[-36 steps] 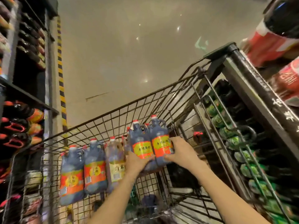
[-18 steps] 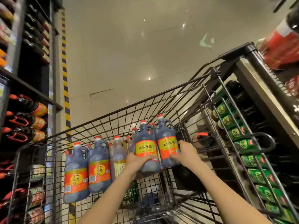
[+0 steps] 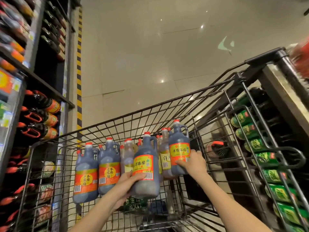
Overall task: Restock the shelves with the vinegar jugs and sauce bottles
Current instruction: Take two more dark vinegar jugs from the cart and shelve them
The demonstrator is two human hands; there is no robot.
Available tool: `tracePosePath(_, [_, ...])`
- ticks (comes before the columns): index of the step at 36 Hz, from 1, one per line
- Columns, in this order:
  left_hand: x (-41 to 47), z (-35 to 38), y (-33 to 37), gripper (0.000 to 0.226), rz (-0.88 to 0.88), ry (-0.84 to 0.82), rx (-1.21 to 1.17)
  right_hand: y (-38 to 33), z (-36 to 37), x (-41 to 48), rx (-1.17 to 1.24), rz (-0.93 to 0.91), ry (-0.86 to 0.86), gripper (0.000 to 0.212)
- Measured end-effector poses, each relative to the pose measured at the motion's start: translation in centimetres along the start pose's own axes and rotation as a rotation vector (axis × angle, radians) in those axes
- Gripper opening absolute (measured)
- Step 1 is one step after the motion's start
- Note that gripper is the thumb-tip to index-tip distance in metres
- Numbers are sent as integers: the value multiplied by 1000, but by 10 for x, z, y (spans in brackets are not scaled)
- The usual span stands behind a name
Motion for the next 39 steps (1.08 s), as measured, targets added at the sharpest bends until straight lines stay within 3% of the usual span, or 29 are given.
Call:
tracePosePath(4, [-7,0,8,99,39,8,-49,-2,8,7,-2,26,-58,82])
tracePosePath(7, [-9,2,13,100,44,2,-71,3,16,13,133,79,-167,91])
tracePosePath(14, [-13,7,24,90,33,27,-93,9,31,25,336,114,-328,77])
tracePosePath(17, [-13,7,27,104,25,27,-79,15,40,31,482,144,-315,98])
tracePosePath(22, [-21,9,26,96,-6,29,-69,28,56,47,686,191,-275,123])
tracePosePath(26, [-31,15,22,66,-8,46,-130,21,51,34,804,200,-273,111])
tracePosePath(29, [-39,21,22,50,5,47,-157,11,42,11,853,196,-302,73])
tracePosePath(31, [-45,24,26,28,26,55,-137,9,41,3,876,173,-315,62])
tracePosePath(34, [-55,31,31,17,52,53,-127,4,41,-10,929,107,-333,74])
tracePosePath(39, [-73,36,31,39,102,78,-133,-6,36,-30,1012,-11,-366,89])
Point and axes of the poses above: each hand's wrist, its own x-axis towards the middle knuckle, its own z-axis out of the palm, y = z × x, the point moved 10 cm from there along x, towards the middle knuckle, and after that the axes turned 11 degrees about -y, right-handed, at the moved point
